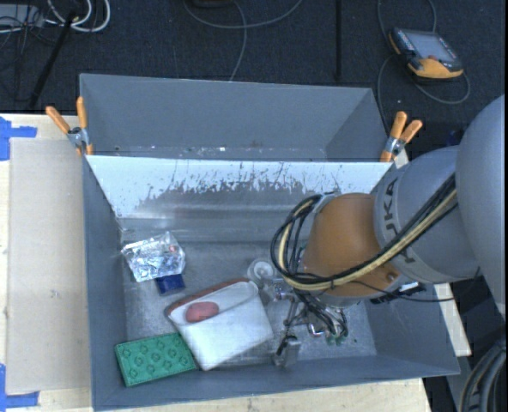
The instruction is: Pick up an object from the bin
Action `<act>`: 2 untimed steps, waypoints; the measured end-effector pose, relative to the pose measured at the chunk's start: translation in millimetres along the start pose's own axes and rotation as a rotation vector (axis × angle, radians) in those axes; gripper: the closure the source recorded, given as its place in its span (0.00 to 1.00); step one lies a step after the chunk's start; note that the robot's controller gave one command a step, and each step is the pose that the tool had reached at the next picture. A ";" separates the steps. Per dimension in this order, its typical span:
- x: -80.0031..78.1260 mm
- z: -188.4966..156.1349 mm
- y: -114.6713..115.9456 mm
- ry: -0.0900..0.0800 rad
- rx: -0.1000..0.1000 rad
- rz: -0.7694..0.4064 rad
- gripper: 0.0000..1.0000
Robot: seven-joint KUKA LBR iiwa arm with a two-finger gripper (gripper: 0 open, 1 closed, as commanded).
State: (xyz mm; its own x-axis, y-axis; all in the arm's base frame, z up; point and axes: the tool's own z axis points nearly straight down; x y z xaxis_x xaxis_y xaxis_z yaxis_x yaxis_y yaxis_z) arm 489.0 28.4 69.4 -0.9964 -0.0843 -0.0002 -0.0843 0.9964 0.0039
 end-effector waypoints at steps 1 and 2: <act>-13.6 0.0 13.8 -0.001 0.004 0.065 0.00; -99.8 -0.6 4.0 -0.002 0.004 -0.207 0.00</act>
Offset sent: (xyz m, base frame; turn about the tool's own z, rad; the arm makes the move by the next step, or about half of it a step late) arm 0.0120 0.0147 0.0006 0.0651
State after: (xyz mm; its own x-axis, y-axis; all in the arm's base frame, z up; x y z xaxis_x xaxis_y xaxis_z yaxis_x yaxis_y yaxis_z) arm 588.2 40.8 70.0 -0.9578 -0.2874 -0.0022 -0.2874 0.9578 -0.0003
